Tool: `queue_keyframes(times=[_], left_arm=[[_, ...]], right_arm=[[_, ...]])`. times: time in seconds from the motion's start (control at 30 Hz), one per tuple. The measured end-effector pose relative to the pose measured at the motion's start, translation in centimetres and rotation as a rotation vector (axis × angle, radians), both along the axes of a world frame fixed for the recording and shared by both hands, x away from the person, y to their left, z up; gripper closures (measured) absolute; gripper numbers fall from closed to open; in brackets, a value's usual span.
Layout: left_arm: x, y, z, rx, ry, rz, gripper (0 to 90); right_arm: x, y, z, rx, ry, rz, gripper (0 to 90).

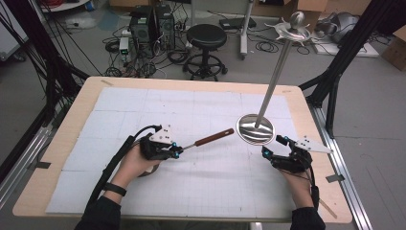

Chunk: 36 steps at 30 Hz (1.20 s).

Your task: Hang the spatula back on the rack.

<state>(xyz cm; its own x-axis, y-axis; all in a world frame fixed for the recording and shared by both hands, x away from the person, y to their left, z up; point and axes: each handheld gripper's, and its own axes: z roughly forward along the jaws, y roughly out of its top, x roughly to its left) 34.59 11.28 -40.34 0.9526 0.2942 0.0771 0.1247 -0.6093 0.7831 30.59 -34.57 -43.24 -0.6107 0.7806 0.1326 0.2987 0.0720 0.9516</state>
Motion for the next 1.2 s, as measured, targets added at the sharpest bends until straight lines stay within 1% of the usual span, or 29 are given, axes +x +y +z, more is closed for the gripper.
queue_keyframes(times=[0.07,0.13,0.27,0.3,0.43,0.5,0.63,0.73,0.77,0.83,0.9,0.97,1.03,1.07,1.1,1.13,1.17,1.2], left_arm=[[0.0,0.0,0.2,-0.062,-0.008,0.02,84.6],[0.1,-0.1,0.4,-0.094,-0.031,0.037,84.6],[0.2,-0.3,0.8,-0.172,-0.05,0.062,84.6],[0.2,-0.3,1.1,-0.185,-0.068,0.071,84.6],[0.4,-0.2,2.2,-0.262,-0.096,0.089,84.6],[0.5,-0.1,2.9,-0.297,-0.115,0.107,84.6],[0.9,0.0,4.5,-0.36,-0.129,0.115,84.6],[1.2,-0.2,5.7,-0.395,-0.145,0.116,84.6],[1.2,-0.2,6.2,-0.402,-0.156,0.114,84.6],[1.4,-0.5,7.0,-0.434,-0.156,0.11,84.6],[1.6,-0.8,7.8,-0.451,-0.169,0.11,84.6],[1.8,-1.3,8.6,-0.461,-0.179,0.113,84.6],[2.0,-1.9,9.4,-0.468,-0.189,0.103,84.6],[2.1,-2.2,9.8,-0.482,-0.193,0.097,84.6],[2.2,-2.4,10.3,-0.488,-0.199,0.095,84.6],[2.3,-2.8,10.7,-0.49,-0.205,0.089,84.6],[2.3,-3.1,11.0,-0.48,-0.217,0.087,84.6],[2.4,-3.5,11.3,-0.479,-0.228,0.086,84.6]], right_arm=[[0.0,0.0,0.0,0.002,0.002,-0.002,16.3],[0.0,-0.1,0.0,0.006,0.0,-0.005,16.3],[-0.1,-0.1,0.1,0.008,0.002,-0.005,16.3],[-0.1,-0.1,0.1,0.01,0.002,-0.006,16.3],[-0.1,-0.2,0.1,0.013,-0.001,-0.01,16.3],[-0.1,-0.2,0.1,0.018,0.0,-0.011,16.3],[-0.1,-0.2,0.1,0.018,-0.004,-0.014,16.3],[-0.1,-0.3,0.1,0.017,-0.003,-0.015,16.3],[-0.1,-0.3,0.1,0.018,-0.001,-0.015,16.3],[-0.1,-0.3,0.1,0.016,-0.003,-0.014,16.3],[0.0,-0.3,0.1,0.017,-0.003,-0.013,16.2],[0.0,-0.4,0.1,0.016,-0.004,-0.013,16.2],[0.0,-0.3,0.1,0.016,-0.004,-0.013,16.2],[0.0,-0.3,0.1,0.02,-0.004,-0.013,16.2],[-0.1,-0.3,0.1,0.021,-0.002,-0.014,16.1],[0.0,-0.4,0.1,0.02,-0.008,-0.015,16.1],[-0.1,-0.4,0.1,0.022,-0.004,-0.016,16.2],[0.0,-0.4,0.1,0.023,-0.004,-0.015,16.2]])
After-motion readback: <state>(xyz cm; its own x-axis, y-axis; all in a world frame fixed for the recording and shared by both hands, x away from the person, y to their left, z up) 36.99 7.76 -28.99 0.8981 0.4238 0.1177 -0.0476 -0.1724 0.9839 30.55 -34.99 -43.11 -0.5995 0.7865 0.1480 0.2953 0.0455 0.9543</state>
